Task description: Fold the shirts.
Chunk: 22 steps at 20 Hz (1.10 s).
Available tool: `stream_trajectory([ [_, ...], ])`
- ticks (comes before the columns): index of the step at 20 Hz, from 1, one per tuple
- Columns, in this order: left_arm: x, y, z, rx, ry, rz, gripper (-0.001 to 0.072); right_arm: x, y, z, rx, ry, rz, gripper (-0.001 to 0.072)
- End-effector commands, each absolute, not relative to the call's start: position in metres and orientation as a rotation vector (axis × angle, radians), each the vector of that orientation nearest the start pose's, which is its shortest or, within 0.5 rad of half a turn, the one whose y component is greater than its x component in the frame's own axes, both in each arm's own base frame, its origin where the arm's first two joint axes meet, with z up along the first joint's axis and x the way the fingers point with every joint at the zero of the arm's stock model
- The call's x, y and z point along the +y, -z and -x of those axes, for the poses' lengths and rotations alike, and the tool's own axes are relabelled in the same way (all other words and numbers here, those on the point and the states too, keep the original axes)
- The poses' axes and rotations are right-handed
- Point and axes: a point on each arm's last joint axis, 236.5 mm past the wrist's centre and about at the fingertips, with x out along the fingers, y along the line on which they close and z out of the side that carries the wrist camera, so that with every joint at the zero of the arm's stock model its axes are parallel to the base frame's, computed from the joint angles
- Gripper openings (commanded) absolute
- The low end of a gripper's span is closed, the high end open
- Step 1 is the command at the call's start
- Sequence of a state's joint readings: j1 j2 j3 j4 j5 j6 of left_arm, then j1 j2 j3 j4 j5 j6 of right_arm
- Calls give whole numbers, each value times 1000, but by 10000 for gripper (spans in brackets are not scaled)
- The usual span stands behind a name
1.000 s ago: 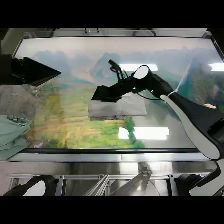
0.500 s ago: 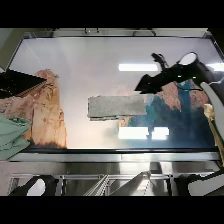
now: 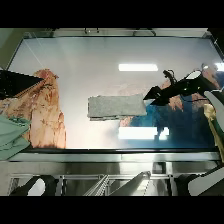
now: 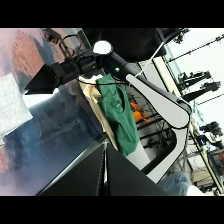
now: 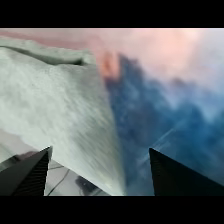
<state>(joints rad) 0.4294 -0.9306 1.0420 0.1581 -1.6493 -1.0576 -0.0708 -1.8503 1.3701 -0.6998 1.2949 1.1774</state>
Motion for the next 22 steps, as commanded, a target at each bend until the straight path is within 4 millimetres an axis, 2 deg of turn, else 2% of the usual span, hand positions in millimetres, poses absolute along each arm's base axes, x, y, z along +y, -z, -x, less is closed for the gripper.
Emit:
stream_trajectory([
  [1, -126, -255, -285, 701, 1020, 743, 10, 188, 90, -427, 1443, -704, -675, 689],
  [4, -126, -255, -284, 703, 1022, 743, 10, 217, 100, -419, 1462, -730, -630, 684],
  [5, -126, -255, -283, 704, 1023, 743, 10, 222, 101, -417, 1465, -734, -625, 566],
  [6, -126, -255, -282, 707, 1028, 742, 10, 224, 100, -417, 1465, -738, -623, 343],
  [7, -127, -255, -281, 711, 1032, 740, 10, 226, 98, -417, 1463, -745, -626, 159],
  [8, -127, -255, -280, 714, 1036, 739, 10, 227, 94, -415, 1466, -760, -630, 68],
  [9, -128, -255, -279, 717, 1041, 738, 10, 229, 85, -415, 1459, -775, -630, 16],
  [10, -128, -255, -278, 720, 1045, 737, 10, 227, 73, -418, 1434, -785, -622, 15],
  [12, -128, -255, -278, 720, 1045, 737, 10, 209, 27, -439, 1327, -765, -626, 15],
  [13, -128, -255, -278, 719, 1044, 736, 10, 186, -7, -456, 1250, -725, -654, 14],
  [14, -128, -255, -278, 720, 1044, 736, 10, 153, -40, -472, 1177, -663, -673, 14],
  [15, -128, -255, -277, 720, 1046, 736, 10, 103, -71, -484, 1121, -535, -704, 14],
  [16, -129, -254, -276, 726, 1052, 735, 10, 49, -94, -487, 1083, -388, -734, 14],
  [17, -129, -254, -273, 733, 1061, 732, 10, -12, -114, -478, 1066, -211, -792, 14],
  [18, -130, -254, -270, 741, 1072, 729, 10, -66, -131, -457, 1050, -59, -852, 14],
  [19, -131, -253, -268, 743, 1083, 721, 10, -108, -143, -430, 1039, 73, -922, 14],
  [20, -132, -253, -266, 742, 1094, 709, 10, -149, -149, -394, 1034, 226, -979, 14],
  [22, -137, -253, -261, 745, 1122, 687, 10, -215, -144, -307, 1087, 587, -1053, 14],
])
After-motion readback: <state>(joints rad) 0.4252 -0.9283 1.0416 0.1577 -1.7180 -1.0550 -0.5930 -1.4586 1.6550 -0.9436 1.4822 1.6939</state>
